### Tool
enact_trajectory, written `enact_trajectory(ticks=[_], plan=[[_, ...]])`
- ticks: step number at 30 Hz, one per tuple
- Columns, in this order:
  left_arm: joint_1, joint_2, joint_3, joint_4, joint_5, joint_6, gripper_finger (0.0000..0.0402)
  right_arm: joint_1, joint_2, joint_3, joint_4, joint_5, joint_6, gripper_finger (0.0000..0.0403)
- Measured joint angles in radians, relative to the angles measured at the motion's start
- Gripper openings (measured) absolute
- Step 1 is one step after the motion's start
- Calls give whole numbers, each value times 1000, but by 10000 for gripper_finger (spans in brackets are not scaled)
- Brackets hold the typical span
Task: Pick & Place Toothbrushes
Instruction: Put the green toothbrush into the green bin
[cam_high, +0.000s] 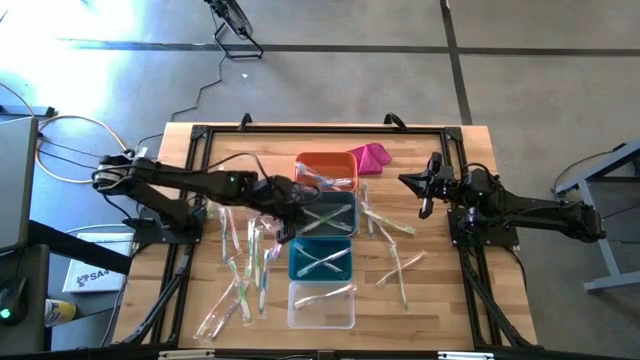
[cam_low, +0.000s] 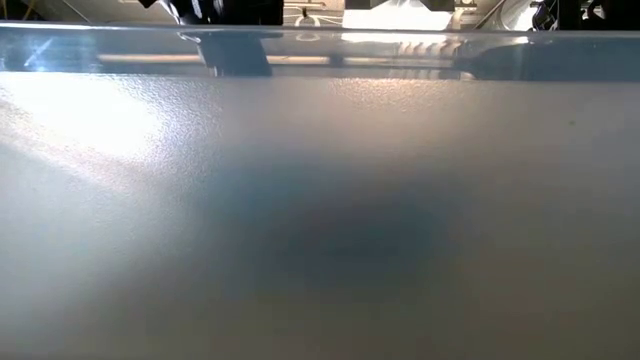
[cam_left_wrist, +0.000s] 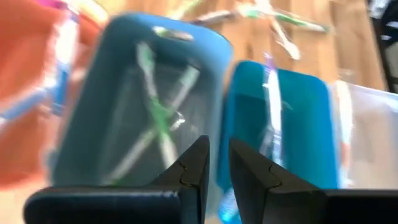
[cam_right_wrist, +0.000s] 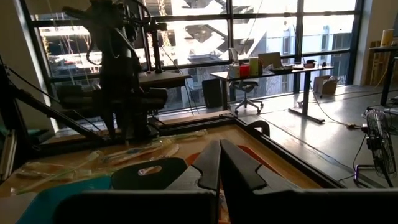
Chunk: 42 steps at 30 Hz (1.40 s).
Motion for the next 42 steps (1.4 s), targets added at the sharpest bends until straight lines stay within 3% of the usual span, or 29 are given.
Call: enact_trajectory(ticks=[12,20,29,35,42], plan=[[100,0,0,20,-5,78,53,0,12,0,-2,0,-2,4],[101,0,0,26,-6,159,53,0,13,0,8,3,-35,4],[101,1,0,26,-6,218,53,0,16,0,8,80,-32,4],[101,1,0,26,-90,233,53,0,23,0,-6,76,-5,4],[118,1,9,0,-150,127,53,0,30,0,-8,75,14,4]])
